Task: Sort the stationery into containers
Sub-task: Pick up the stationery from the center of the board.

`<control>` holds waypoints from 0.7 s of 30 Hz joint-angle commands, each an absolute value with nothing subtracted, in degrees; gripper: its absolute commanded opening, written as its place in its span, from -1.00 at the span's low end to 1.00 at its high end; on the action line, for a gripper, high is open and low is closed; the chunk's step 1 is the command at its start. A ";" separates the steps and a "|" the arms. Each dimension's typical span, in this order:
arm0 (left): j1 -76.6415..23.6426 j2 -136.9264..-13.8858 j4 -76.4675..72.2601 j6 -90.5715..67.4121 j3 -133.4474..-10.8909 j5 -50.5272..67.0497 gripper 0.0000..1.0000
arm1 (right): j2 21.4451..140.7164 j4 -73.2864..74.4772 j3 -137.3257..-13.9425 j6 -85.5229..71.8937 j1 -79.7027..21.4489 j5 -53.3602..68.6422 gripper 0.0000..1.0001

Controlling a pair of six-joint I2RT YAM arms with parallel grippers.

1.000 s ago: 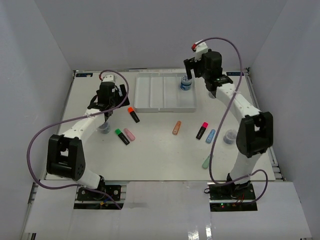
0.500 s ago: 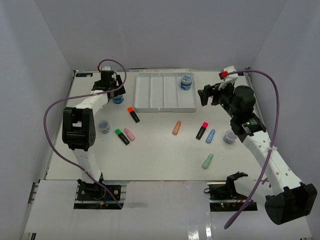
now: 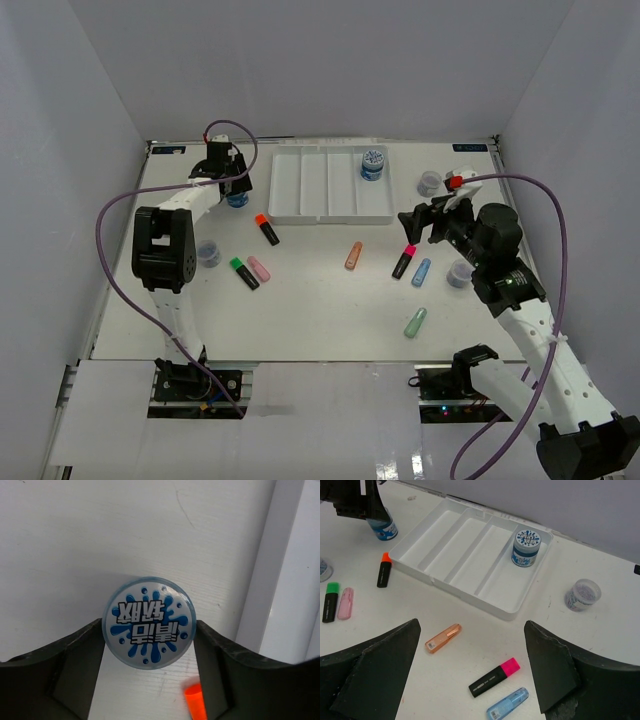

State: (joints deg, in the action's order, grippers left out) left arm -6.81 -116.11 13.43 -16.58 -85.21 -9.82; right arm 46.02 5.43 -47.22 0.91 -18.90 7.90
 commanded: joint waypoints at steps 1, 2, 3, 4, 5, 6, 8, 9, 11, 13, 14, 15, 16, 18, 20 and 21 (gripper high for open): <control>-6.50 -115.58 13.01 -15.74 -86.66 -9.14 0.45 | 44.65 6.33 -46.85 0.44 -19.16 8.96 0.81; -6.59 -115.92 13.01 -15.12 -86.92 -9.05 0.36 | 44.56 6.42 -46.76 0.44 -19.16 9.14 0.81; -6.59 -116.01 13.09 -14.60 -87.53 -9.14 0.26 | 44.21 6.59 -46.67 0.44 -19.25 9.23 0.81; -6.59 -116.02 13.18 -14.15 -87.89 -8.71 0.10 | 44.12 6.77 -46.67 0.44 -19.16 9.49 0.82; -6.59 -115.93 13.36 -13.37 -88.06 -8.18 0.01 | 43.86 6.77 -46.58 0.44 -19.16 9.84 0.82; -6.68 -115.32 13.53 -13.10 -88.41 -7.74 -0.06 | 43.42 6.77 -46.32 -0.95 -19.16 9.84 0.82; -7.20 -114.09 13.45 -12.75 -88.42 -5.99 -0.20 | 42.81 6.86 -45.97 -1.05 -19.16 10.11 0.82; -7.56 -112.69 13.45 -12.22 -88.50 -5.37 -0.24 | 42.45 6.86 -45.79 -1.14 -19.16 10.11 0.82; -9.74 -111.19 13.53 -10.91 -89.12 -3.96 -0.27 | 41.75 6.94 -45.35 -1.41 -19.16 10.46 0.82; -12.20 -109.08 13.71 -8.36 -90.17 -3.34 -0.27 | 41.22 7.12 -45.18 -1.76 -19.16 10.72 0.82; -15.09 -108.38 13.71 -7.57 -90.44 -2.73 -0.27 | 40.70 7.29 -45.09 -1.84 -19.16 11.07 0.83; -16.60 -107.76 13.71 -6.43 -90.79 -2.46 -0.27 | 40.43 7.38 -45.09 -1.93 -19.16 11.25 0.82; -18.18 -106.97 13.62 -6.07 -91.66 -1.94 -0.26 | 40.17 7.56 -45.09 -2.19 -19.16 11.42 0.82; -22.49 -106.53 13.54 -5.89 -92.81 -0.80 -0.24 | 39.38 8.26 -45.00 -2.28 -19.25 11.69 0.83; -26.43 -106.96 13.36 -5.80 -95.17 -0.18 -0.24 | 38.59 8.87 -44.74 -2.29 -19.25 12.04 0.83; -27.50 -107.31 13.27 -5.89 -96.06 -0.26 -0.24 | 38.24 9.49 -44.74 -2.29 -19.16 12.22 0.83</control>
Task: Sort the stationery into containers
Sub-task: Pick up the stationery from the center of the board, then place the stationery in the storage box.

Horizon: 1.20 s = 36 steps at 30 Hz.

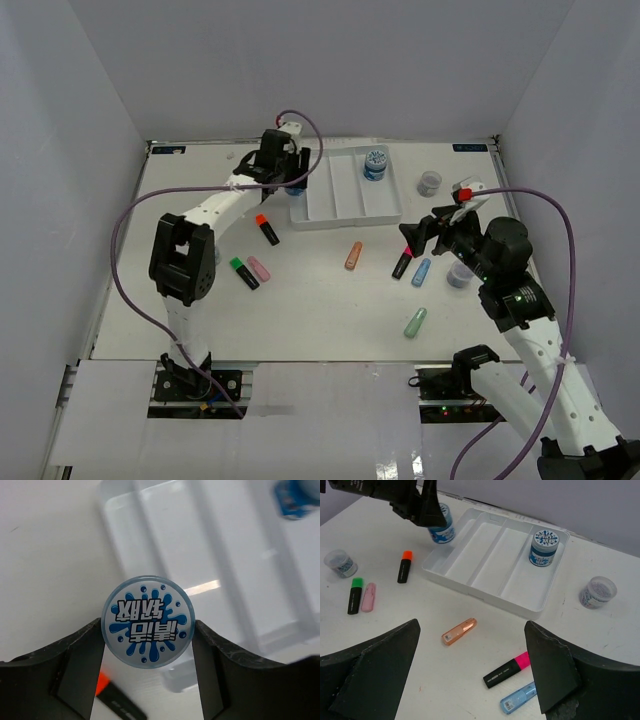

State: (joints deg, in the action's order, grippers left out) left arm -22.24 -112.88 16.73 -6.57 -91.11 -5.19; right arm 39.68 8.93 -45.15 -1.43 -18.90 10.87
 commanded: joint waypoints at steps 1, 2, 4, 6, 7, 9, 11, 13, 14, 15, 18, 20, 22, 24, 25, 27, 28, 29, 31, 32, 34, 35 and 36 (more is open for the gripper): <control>-28.81 -108.36 13.01 -5.98 -96.93 -0.09 -0.23 | 38.06 10.01 -44.74 -2.29 -19.16 12.39 0.83; -30.74 -109.07 12.49 -5.98 -98.86 -0.09 -0.23 | 37.53 10.98 -44.74 -2.29 -19.16 12.57 0.83; -32.60 -110.65 11.87 -6.15 -101.06 -0.09 -0.23 | 37.00 11.95 -44.91 -2.02 -19.25 12.83 0.83; -34.80 -113.46 11.95 -6.06 -105.00 -1.48 -0.23 | 36.30 13.26 -44.74 -1.67 -19.16 13.01 0.83; -35.85 -114.16 11.87 -6.24 -106.16 -1.49 -0.24 | 36.04 13.62 -44.74 -1.67 -19.16 12.92 0.84; -36.65 -116.53 11.17 -6.76 -109.14 -1.23 -0.24 | 35.16 14.06 -44.48 -1.23 -19.16 12.74 0.84; -37.61 -118.55 10.63 -7.47 -111.52 -0.09 -0.26 | 34.37 14.24 -44.12 -1.14 -19.25 12.13 0.84; -38.93 -121.81 10.46 -8.35 -114.94 -0.09 -0.25 | 34.02 14.59 -43.86 -0.88 -19.16 12.13 0.83; -39.37 -122.86 10.20 -8.52 -115.74 0.52 -0.25 | 34.01 14.76 -43.86 -0.79 -19.16 12.13 0.84; -39.90 -124.61 9.85 -8.26 -116.36 1.57 -0.24 | 34.01 14.94 -43.86 -0.70 -19.16 12.22 0.84; -41.13 -126.99 8.18 -8.35 -117.25 1.32 -0.21 | 33.58 14.85 -43.42 -0.79 -19.25 12.57 0.84; -41.48 -128.75 7.30 -8.87 -117.25 0.79 -0.20 | 33.40 14.68 -42.89 -0.79 -19.16 12.92 0.83; -41.48 -130.51 6.86 -9.49 -117.25 -1.30 -0.18 | 33.31 14.77 -42.63 -0.79 -19.16 13.10 0.84; -41.48 -131.31 6.42 -9.67 -116.90 -3.07 -0.14 | 33.05 14.68 -42.19 -0.79 -19.16 13.18 0.84; -41.48 -132.00 5.37 -9.49 -116.55 -3.16 -0.14 | 32.96 14.68 -42.01 -0.88 -19.25 13.18 0.83; -41.40 -132.45 4.31 -9.41 -115.75 -2.21 -0.07 | 32.96 14.94 -41.84 -0.79 -19.25 13.10 0.84; -41.48 -133.06 3.52 -9.49 -115.66 -1.76 0.00 | 32.96 15.03 -41.75 -0.79 -19.16 13.10 0.83; -41.48 -133.24 3.25 -9.49 -115.66 -1.32 0.08 | 32.87 15.12 -41.66 -0.79 -19.25 12.92 0.84; -41.48 -133.59 2.73 -9.49 -115.66 -0.36 0.37 | 32.87 15.38 -41.49 -0.88 -19.25 12.14 0.84; -41.48 -133.68 2.64 -9.49 -115.75 -0.26 0.51 | 32.96 15.47 -41.40 -0.88 -19.25 11.87 0.83; -41.40 -133.33 2.72 -9.58 -115.93 -0.18 0.78 | 33.48 15.99 -41.57 -1.14 -19.16 10.21 0.81; -41.48 -133.07 2.72 -9.84 -115.84 -0.26 0.95 | 33.75 16.26 -41.66 -1.40 -19.16 9.59 0.80; -41.48 -132.02 2.81 -9.93 -115.67 -0.26 0.96 | 34.27 16.61 -42.10 -2.36 -19.16 8.62 0.80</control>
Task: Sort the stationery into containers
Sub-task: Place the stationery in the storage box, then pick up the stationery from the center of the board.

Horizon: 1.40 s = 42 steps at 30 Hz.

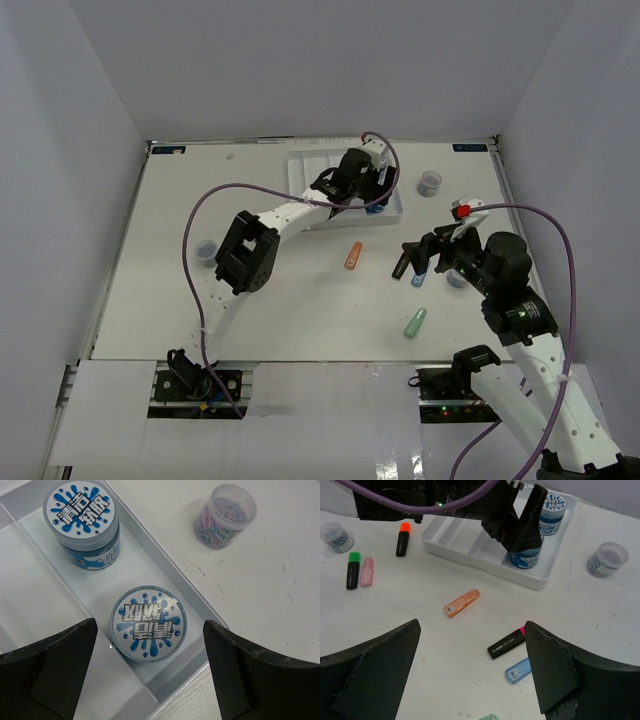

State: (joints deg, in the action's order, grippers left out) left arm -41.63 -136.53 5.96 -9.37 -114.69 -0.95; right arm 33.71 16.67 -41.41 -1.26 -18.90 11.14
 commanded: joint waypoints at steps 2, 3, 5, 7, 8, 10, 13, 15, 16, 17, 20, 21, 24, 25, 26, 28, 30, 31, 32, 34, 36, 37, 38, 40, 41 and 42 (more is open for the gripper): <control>-41.48 -130.70 2.90 -9.93 -115.23 -0.61 0.96 | 35.94 18.18 -42.71 -3.60 -19.16 5.29 0.80; -41.40 -129.21 2.99 -10.02 -114.96 -0.70 0.96 | 36.56 18.72 -42.98 -4.13 -19.16 4.06 0.80; -41.48 -127.63 3.51 -10.02 -113.82 -0.70 0.96 | 37.88 19.68 -43.50 -5.62 -19.16 0.54 0.80; -41.40 -124.38 5.00 -11.07 -112.42 -1.66 0.96 | 39.36 21.17 -43.85 -7.63 -19.16 -6.28 0.80; -41.40 -123.15 5.62 -11.42 -111.80 -2.63 0.96 | 40.07 21.96 -44.12 -8.43 -19.16 -8.76 0.80; -41.14 -118.68 8.07 -12.65 -109.53 -5.09 0.96 | 42.87 24.16 -44.91 -11.32 -19.16 -17.11 0.80; -39.39 -111.83 12.02 -14.93 -106.01 -9.57 0.96 | 46.48 27.15 -44.91 -14.58 -18.81 -25.03 0.80; -36.32 -108.12 14.05 -16.69 -101.27 -10.19 0.96 | 48.42 27.60 -43.95 -17.13 -18.11 -28.02 0.80; -35.08 -104.19 15.98 -18.53 -97.25 -9.85 0.96 | 49.04 27.60 -43.16 -18.27 -17.32 -28.38 0.80; -33.59 -102.24 16.78 -19.33 -94.86 -9.32 0.96 | 49.56 27.60 -42.81 -18.80 -16.88 -28.74 0.80; -27.35 -95.91 18.28 -21.62 -87.13 -6.77 0.96 | 52.90 27.33 -41.93 -20.47 -14.60 -29.18 0.80; -24.72 -91.71 18.37 -21.62 -81.79 -6.85 0.96 | 54.82 27.16 -41.31 -21.78 -14.07 -29.27 0.80; -20.24 -83.97 18.28 -20.83 -72.64 -7.47 0.96 | 57.64 25.93 -40.00 -23.64 -11.52 -29.26 0.80; -19.17 -82.28 18.28 -20.48 -70.68 -8.08 0.96 | 58.18 24.62 -39.56 -23.82 -10.47 -29.44 0.80; -18.29 -80.70 18.02 -19.70 -68.84 -8.43 0.96 | 58.62 24.00 -39.20 -24.08 -10.02 -29.88 0.80; -15.83 -76.74 16.71 -18.81 -63.65 -9.40 0.96 | 60.11 21.90 -37.80 -24.00 -8.36 -30.06 0.80; -14.34 -74.02 15.30 -17.76 -59.53 -10.19 0.96 | 62.39 21.27 -37.09 -23.99 -7.13 -29.27 0.80; -14.07 -73.31 14.68 -17.49 -58.37 -11.50 0.96 | 63.19 21.01 -36.83 -24.26 -5.99 -29.18 0.80; -13.98 -72.69 13.98 -17.40 -57.32 -11.95 0.96 | 63.89 20.14 -36.48 -24.34 -5.54 -29.09 0.80; -13.89 -71.55 11.78 -16.88 -54.68 -12.74 0.96 | 65.47 18.82 -35.69 -24.08 -4.58 -27.43 0.81; -13.89 -71.63 11.25 -16.53 -53.88 -13.53 0.96 | 66.70 17.23 -35.42 -23.47 -4.40 -26.46 0.87; -13.89 -72.59 11.95 -16.61 -54.83 -13.71 0.96 | 67.06 16.88 -35.42 -22.94 -4.31 -26.46 0.95; -13.89 -72.86 12.13 -16.52 -55.02 -13.80 0.96 | 67.32 16.53 -35.33 -22.50 -4.31 -26.72 0.99; -13.89 -73.39 12.22 -16.70 -55.19 -13.80 0.96 | 68.29 15.65 -35.16 -21.97 -4.04 -26.63 0.80; -13.97 -73.48 12.30 -16.70 -55.28 -13.71 0.96 | 68.81 15.56 -35.07 -21.80 -3.87 -25.76 0.75; -13.89 -73.48 12.39 -16.79 -55.28 -13.71 0.96 | 69.08 15.21 -35.07 -21.80 -3.87 -25.40 0.69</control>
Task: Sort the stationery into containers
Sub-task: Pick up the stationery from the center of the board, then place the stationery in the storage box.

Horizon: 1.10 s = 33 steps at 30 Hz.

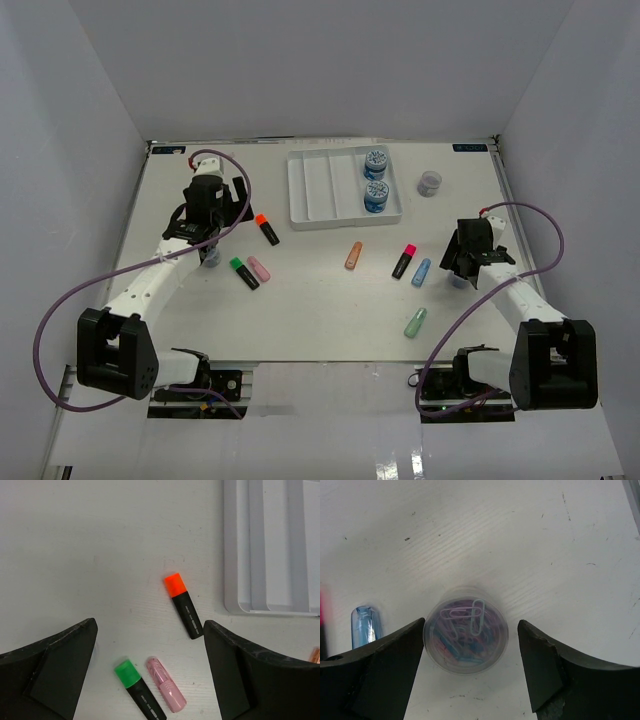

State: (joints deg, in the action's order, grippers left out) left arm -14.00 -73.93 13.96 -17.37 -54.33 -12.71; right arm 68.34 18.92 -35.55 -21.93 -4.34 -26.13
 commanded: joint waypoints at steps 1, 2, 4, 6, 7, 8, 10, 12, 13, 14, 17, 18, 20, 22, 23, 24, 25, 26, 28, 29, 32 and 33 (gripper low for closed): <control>-13.89 -73.30 12.39 -16.96 -55.11 -13.71 0.96 | 69.17 15.12 -34.98 -21.71 -3.87 -25.23 0.56; -13.89 -73.21 12.48 -16.88 -55.02 -13.62 0.96 | 69.34 15.03 -34.89 -21.62 -3.87 -25.05 0.46; -13.89 -73.21 12.48 -17.05 -54.93 -13.71 0.96 | 68.91 14.51 -34.98 -20.84 -3.87 -23.74 0.16; -13.89 -73.48 12.48 -17.14 -55.02 -13.54 0.96 | 68.03 14.24 -35.77 -19.17 -3.87 -22.42 0.03; -13.89 -73.65 12.48 -17.14 -55.11 -13.19 0.96 | 67.68 14.24 -36.21 -18.29 -3.87 -21.72 0.00; -13.89 -73.74 12.48 -17.23 -55.11 -13.01 0.96 | 67.33 14.41 -36.82 -17.24 -4.04 -21.36 0.00; -13.89 -74.00 12.48 -17.31 -55.11 -12.57 0.96 | 66.36 15.20 -40.15 -13.55 -5.44 -21.27 -0.03; -13.89 -74.44 12.48 -17.40 -55.20 -12.13 0.96 | 65.83 15.21 -44.88 -9.96 -7.63 -20.40 -0.03; -13.89 -74.62 12.57 -17.40 -55.28 -11.43 0.96 | 65.92 15.12 -46.91 -9.15 -8.26 -19.61 -0.03; -13.89 -74.71 12.66 -17.49 -55.37 -11.25 0.96 | 66.96 15.12 -49.02 -8.36 -8.96 -17.77 -0.03; -13.89 -75.32 12.66 -17.49 -55.46 -10.99 0.96 | 71.69 14.77 -58.77 -4.14 -12.82 -14.08 -0.02; -13.89 -75.41 12.74 -17.40 -55.55 -11.16 0.96 | 73.11 14.59 -61.32 -2.91 -15.18 -13.37 -0.03; -13.89 -75.50 12.74 -17.32 -55.46 -11.69 0.96 | 78.01 14.07 -68.79 -0.27 -17.48 -11.70 -0.01; -13.97 -75.76 12.66 -17.31 -55.20 -11.60 0.96 | 81.46 12.57 -75.45 3.85 -20.38 -10.55 0.01; -13.89 -76.02 12.74 -17.31 -55.20 -11.34 0.96 | 85.04 12.22 -77.76 4.91 -21.17 -8.37 0.01; -13.97 -76.29 12.74 -17.31 -55.20 -11.16 0.96 | 86.82 11.52 -80.05 5.79 -22.31 -7.48 0.04; -13.89 -76.72 12.83 -17.23 -55.28 -11.08 0.96 | 90.40 11.17 -84.07 7.98 -22.85 -6.86 0.04; -13.89 -76.90 12.75 -17.23 -55.37 -11.25 0.96 | 92.18 10.21 -85.94 9.30 -23.90 -5.20 0.04; -13.89 -77.17 12.83 -16.96 -55.46 -11.51 0.96 | 97.52 9.58 -89.80 11.42 -24.61 -4.40 0.05; -13.89 -77.25 12.92 -16.88 -55.37 -11.95 0.96 | 99.47 9.58 -93.65 13.60 -24.87 -2.22 0.05; -13.89 -77.43 12.83 -16.70 -55.20 -12.30 0.96 | 105.89 8.27 -99.03 15.81 -25.31 1.73 0.05; -13.89 -77.52 12.92 -16.70 -55.11 -12.30 0.96 | 107.13 6.87 -99.84 15.99 -25.31 2.45 0.05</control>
